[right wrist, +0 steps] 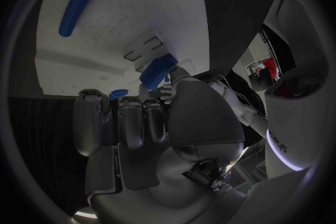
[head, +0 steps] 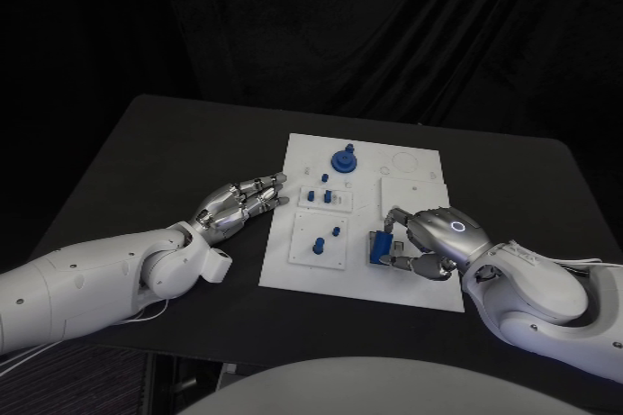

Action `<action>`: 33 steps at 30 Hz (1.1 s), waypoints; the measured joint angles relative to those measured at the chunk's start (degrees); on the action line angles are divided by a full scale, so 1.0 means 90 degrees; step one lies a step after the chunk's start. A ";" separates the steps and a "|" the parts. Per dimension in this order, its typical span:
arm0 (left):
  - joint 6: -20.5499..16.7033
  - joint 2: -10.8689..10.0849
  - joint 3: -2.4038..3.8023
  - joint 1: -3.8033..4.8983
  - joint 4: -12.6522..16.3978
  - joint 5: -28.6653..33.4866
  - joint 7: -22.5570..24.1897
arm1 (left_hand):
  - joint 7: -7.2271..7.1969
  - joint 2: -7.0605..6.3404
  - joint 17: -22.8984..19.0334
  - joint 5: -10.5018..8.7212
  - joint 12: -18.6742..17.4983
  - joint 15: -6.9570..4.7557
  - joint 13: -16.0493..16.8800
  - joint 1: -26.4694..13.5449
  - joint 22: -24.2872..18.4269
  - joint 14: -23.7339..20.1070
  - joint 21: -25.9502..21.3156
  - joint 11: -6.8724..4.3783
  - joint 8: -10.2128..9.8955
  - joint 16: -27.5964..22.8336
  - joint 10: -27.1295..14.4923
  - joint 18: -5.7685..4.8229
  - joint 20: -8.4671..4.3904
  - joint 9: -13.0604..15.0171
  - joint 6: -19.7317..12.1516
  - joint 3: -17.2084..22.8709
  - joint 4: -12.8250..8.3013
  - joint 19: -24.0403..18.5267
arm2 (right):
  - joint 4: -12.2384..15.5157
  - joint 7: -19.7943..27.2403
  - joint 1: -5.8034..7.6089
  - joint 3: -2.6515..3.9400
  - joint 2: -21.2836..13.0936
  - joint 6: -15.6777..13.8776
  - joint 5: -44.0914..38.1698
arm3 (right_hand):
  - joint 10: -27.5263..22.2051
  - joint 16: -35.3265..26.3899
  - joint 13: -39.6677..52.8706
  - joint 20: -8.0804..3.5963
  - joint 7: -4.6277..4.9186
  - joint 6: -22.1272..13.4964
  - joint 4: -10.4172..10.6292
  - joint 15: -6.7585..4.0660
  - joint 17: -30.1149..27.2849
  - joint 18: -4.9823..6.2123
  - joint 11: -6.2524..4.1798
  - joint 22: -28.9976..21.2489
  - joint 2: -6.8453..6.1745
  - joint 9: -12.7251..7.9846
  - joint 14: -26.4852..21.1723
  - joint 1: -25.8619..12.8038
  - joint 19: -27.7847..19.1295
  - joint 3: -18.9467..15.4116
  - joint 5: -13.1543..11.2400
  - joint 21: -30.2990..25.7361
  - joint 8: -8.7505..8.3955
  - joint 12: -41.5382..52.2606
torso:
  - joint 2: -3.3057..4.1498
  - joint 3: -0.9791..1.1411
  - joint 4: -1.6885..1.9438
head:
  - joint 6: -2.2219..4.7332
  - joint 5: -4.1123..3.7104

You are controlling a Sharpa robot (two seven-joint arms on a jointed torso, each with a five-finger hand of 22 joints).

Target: Assemble the parts on the task board

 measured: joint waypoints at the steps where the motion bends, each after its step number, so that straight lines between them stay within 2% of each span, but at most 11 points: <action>1: 0.0001 0.0002 0.0000 -0.0001 -0.0001 0.0000 0.0000 | 0.0000 0.0000 0.0000 0.0000 0.0000 0.0000 0.0000 0.0000 0.0000 0.0000 0.0000 0.0000 0.0000 0.0000 0.0000 0.0000 0.0000 0.0000 0.0000 0.0000 0.0000 0.0000 | -0.0004 0.0000 0.0000 -0.0001 0.0003 0.0001 0.0002 | 0.0000 0.0000 0.0000 0.0000 0.0000 0.0000 0.0000 0.0000 0.0000 0.0000 0.0000 0.0000 0.0000 -0.0035 0.0000 0.0000 0.0000 0.0000 0.0000 0.0000 -0.0062 0.0000 | 0.0000 -0.0001 0.0000 | -0.0001 0.0000; 3: 0.0002 0.0005 0.0000 -0.0001 -0.0002 0.0000 0.0000 | 0.0000 0.0000 0.0000 0.0000 0.0000 0.0000 0.0000 0.0000 0.0000 0.0000 0.0000 0.0000 0.0000 0.0000 0.0000 0.0000 0.0000 0.0000 0.0000 0.0000 0.0000 0.0000 | -0.0008 -0.0001 0.0000 -0.0002 0.0007 0.0007 0.0005 | 0.0000 0.0000 0.0000 0.0000 0.0038 -0.0037 -0.0022 0.0000 0.0000 0.0000 0.0000 0.0000 0.0000 -0.0097 0.0000 0.0000 0.0000 -0.0022 0.0000 -0.0002 -0.0191 0.0000 | 0.0000 -0.0001 0.0000 | 0.0000 0.0000; 7: 0.0004 0.0006 0.0000 -0.0002 -0.0002 0.0000 0.0000 | 0.0000 0.0000 0.0000 0.0000 0.0000 0.0000 0.0000 0.0000 0.0001 0.0000 0.0000 0.0000 0.0000 0.0000 0.0000 0.0000 0.0000 0.0000 0.0000 0.0018 0.0018 0.0000 | -0.0013 -0.0008 0.0000 -0.0004 0.0011 0.0026 0.0013 | 0.0017 0.0000 0.0000 0.0000 0.0122 -0.0380 -0.0121 0.0000 0.0000 0.0000 0.0017 -0.0001 0.0014 -0.0357 0.0000 0.0023 0.0000 -0.0060 0.0000 -0.0100 -0.0675 0.0000 | 0.0001 -0.0001 0.0003 | -0.0001 0.0000; 10: 0.0006 0.0006 0.0000 -0.0002 -0.0002 0.0000 0.0000 | 0.0000 0.0000 0.0000 0.0000 0.0000 0.0000 0.0000 0.0000 -0.0001 0.0000 0.0000 0.0000 0.0000 0.0000 0.0000 0.0000 0.0000 0.0000 0.0000 0.0018 0.0018 0.0000 | -0.0015 -0.0014 0.0000 -0.0004 0.0012 0.0033 0.0017 | 0.0009 0.0000 -0.0001 0.0000 0.0171 -0.0630 -0.0206 0.0000 0.0000 0.0000 0.0039 -0.0001 0.0030 -0.0589 0.0000 0.0197 0.0000 -0.0043 0.0000 -0.0137 -0.1019 0.0000 | 0.0001 -0.0001 0.0006 | -0.0001 -0.0001; 14: 0.0008 0.0004 0.0001 -0.0003 0.0001 0.0000 0.0000 | 0.0000 0.0000 0.0000 0.0000 0.0000 0.0000 -0.0001 0.0000 -0.0005 0.0000 0.0000 0.0000 0.0000 0.0000 0.0000 0.0000 0.0000 -0.0001 0.0000 0.0018 0.0018 0.0000 | -0.0016 -0.0028 0.0000 -0.0003 0.0014 0.0031 0.0020 | 0.0021 -0.0032 -0.0001 0.0014 0.0200 -0.0739 -0.0308 0.0032 0.0000 0.0000 0.0071 -0.0001 0.0093 -0.0742 0.0004 0.0354 0.0014 -0.0013 0.0000 -0.0180 -0.1192 0.0000 | 0.0002 -0.0003 0.0007 | -0.0001 0.0002; 21: 0.0011 0.0000 0.0001 -0.0004 0.0004 0.0000 0.0000 | 0.0000 0.0000 0.0000 0.0000 0.0000 0.0000 -0.0001 0.0000 -0.0005 0.0000 0.0000 0.0000 0.0000 0.0000 0.0000 0.0000 0.0000 -0.0001 0.0000 0.0018 0.0018 0.0000 | 0.0006 -0.0050 0.0000 -0.0004 -0.0005 -0.0055 0.0023 | 0.0001 -0.0032 -0.0001 0.0047 0.0238 -0.0786 -0.0418 0.0043 0.0000 0.0001 0.0094 -0.0001 0.0156 -0.0852 -0.0003 0.0515 -0.0001 0.0062 -0.0001 -0.0180 -0.1249 0.0000 | 0.0003 -0.0004 0.0007 | -0.0001 0.0013; 28: 0.0014 -0.0005 0.0002 -0.0007 0.0007 0.0000 -0.0001 | 0.0000 0.0000 0.0000 0.0000 0.0000 0.0000 -0.0001 0.0000 -0.0004 0.0000 0.0000 0.0000 0.0000 0.0000 0.0000 0.0000 0.0000 -0.0001 0.0000 0.0018 0.0018 0.0000 | 0.0068 -0.0048 0.0000 -0.0005 -0.0064 -0.0189 0.0026 | 0.0021 -0.0032 -0.0001 0.0047 0.0263 -0.0858 -0.0460 0.0056 0.0000 0.0000 0.0115 -0.0001 0.0143 -0.0883 0.0009 0.0566 -0.0001 0.0034 -0.0001 -0.0180 -0.1249 0.0000 | 0.0002 -0.0004 0.0007 | -0.0001 0.0013; 33: 0.0015 -0.0006 0.0002 -0.0008 0.0007 0.0000 -0.0001 | 0.0000 0.0000 0.0000 0.0000 0.0000 0.0000 -0.0001 0.0000 -0.0004 0.0000 0.0000 0.0000 0.0000 0.0000 0.0000 0.0001 -0.0001 -0.0001 -0.0001 0.0017 0.0018 0.0000 | 0.0101 -0.0046 -0.0001 -0.0006 -0.0098 -0.0254 0.0027 | 0.0021 -0.0032 -0.0002 0.0070 0.0261 -0.0899 -0.0305 0.0087 0.0000 0.0000 0.0115 -0.0002 0.0005 -0.0916 -0.0004 0.0428 0.0022 -0.0062 -0.0001 -0.0180 -0.1224 0.0000 | 0.0002 -0.0003 0.0006 | -0.0001 0.0003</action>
